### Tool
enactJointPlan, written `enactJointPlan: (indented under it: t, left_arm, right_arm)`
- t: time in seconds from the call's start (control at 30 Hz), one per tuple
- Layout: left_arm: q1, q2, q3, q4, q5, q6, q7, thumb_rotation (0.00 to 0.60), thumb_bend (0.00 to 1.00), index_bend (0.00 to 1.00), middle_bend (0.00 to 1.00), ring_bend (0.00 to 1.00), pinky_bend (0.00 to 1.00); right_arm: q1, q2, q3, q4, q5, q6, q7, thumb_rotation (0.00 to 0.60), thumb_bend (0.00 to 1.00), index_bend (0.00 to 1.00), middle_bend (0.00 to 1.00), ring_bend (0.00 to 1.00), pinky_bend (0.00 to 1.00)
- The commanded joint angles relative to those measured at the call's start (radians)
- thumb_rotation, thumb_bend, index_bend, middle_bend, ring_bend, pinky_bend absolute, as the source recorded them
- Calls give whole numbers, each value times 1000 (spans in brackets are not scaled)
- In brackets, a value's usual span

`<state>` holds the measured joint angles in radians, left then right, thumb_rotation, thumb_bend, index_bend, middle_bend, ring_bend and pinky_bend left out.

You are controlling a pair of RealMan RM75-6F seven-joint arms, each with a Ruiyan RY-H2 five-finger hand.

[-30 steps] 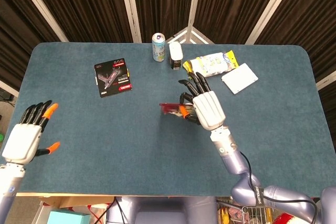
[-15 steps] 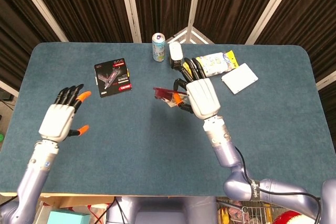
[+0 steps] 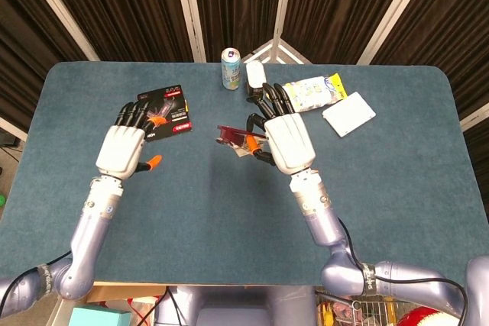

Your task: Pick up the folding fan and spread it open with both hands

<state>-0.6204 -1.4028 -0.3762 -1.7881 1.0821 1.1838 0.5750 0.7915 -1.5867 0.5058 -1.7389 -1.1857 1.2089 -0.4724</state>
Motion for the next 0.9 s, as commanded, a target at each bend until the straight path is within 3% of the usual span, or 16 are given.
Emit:
enactJointPlan:
  t: [0.03, 0.37, 0.9]
  left_arm:
    - [-33, -32, -14, 15, -39, -12, 20, 600, 300, 303, 33, 0, 0]
    - [-120, -130, -39, 44, -165, -23, 64, 600, 405, 339, 44, 0, 0]
    - [-238, -260, -41, 123, -232, -3, 124, 600, 442, 365, 55, 0, 0]
  right_arm:
    - [5, 0, 3, -9, 11, 5, -4, 600, 557, 737, 259, 34, 0]
    - [20, 13, 15, -50, 47, 20, -17, 600, 558, 738, 262, 34, 0]
    - [44, 31, 16, -119, 72, 39, -23, 600, 557, 740, 265, 34, 0]
